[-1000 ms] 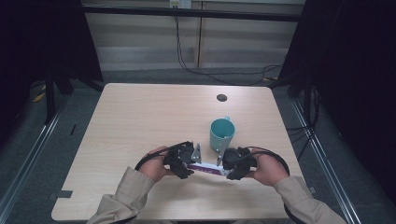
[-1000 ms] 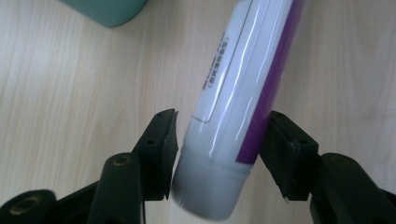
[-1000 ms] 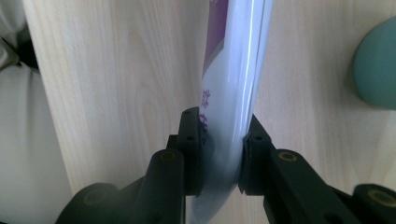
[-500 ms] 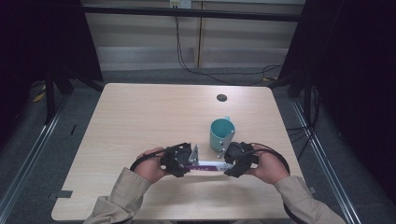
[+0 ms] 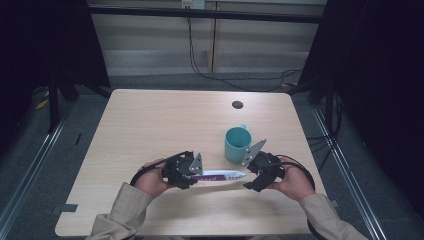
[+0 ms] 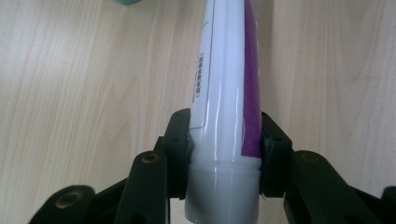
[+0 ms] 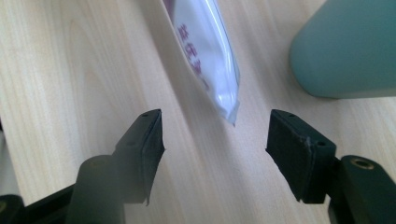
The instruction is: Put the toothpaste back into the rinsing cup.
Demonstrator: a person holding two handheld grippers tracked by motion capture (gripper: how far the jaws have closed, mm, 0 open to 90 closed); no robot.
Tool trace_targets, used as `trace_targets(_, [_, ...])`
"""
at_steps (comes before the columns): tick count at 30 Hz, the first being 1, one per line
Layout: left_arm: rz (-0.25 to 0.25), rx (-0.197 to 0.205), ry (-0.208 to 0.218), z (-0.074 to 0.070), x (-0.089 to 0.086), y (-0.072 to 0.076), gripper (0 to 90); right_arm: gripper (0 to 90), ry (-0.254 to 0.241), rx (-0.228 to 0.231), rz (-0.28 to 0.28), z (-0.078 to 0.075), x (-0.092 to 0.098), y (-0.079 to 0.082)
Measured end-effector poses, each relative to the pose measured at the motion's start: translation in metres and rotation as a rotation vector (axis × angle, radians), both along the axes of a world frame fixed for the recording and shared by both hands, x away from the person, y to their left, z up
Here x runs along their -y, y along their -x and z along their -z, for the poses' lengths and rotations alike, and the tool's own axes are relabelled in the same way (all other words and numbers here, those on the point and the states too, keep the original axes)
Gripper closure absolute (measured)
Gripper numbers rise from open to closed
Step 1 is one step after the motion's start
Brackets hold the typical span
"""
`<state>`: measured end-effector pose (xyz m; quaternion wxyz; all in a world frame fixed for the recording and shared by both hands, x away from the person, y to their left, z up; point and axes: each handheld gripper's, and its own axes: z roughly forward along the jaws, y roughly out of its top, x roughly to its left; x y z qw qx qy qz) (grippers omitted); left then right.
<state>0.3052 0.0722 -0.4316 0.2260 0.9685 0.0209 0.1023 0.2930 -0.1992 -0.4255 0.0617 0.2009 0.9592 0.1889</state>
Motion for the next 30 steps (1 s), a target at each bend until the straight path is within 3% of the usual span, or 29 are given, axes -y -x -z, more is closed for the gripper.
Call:
trace_targets(2, [-0.009,-0.001,0.023,-0.002,-0.004,0.0,63.4,33.7,-0.016,0.01,0.024,0.002,0.004,0.0])
trace_targets(5, [-0.027,-0.002,0.062,-0.006,-0.012,-0.001,63.4,32.9,-0.107,0.017,0.076,0.007,0.012,-0.001])
trace_targets(11, [-0.056,0.005,0.104,-0.015,-0.024,-0.002,63.4,32.5,-0.158,0.0,0.124,0.017,0.014,0.001])
trace_targets(15, [-0.065,0.01,0.128,-0.02,-0.028,-0.003,63.4,32.7,-0.171,-0.006,0.129,0.023,0.011,0.002])
trace_targets(22, [-0.076,0.017,0.189,-0.034,-0.033,-0.002,63.3,33.5,-0.247,-0.027,0.145,0.034,-0.001,-0.001])
trace_targets(26, [-0.07,0.023,0.197,-0.035,-0.03,-0.001,63.4,33.4,-0.265,-0.017,0.132,0.035,-0.008,-0.001])
trace_targets(28, [-0.071,0.019,0.195,-0.034,-0.028,-0.001,63.3,33.5,-0.309,-0.002,0.12,0.033,-0.013,-0.001])
trace_targets(30, [-0.078,0.016,0.2,-0.032,-0.027,-0.001,63.3,33.8,-0.321,0.002,0.12,0.031,-0.013,0.0])
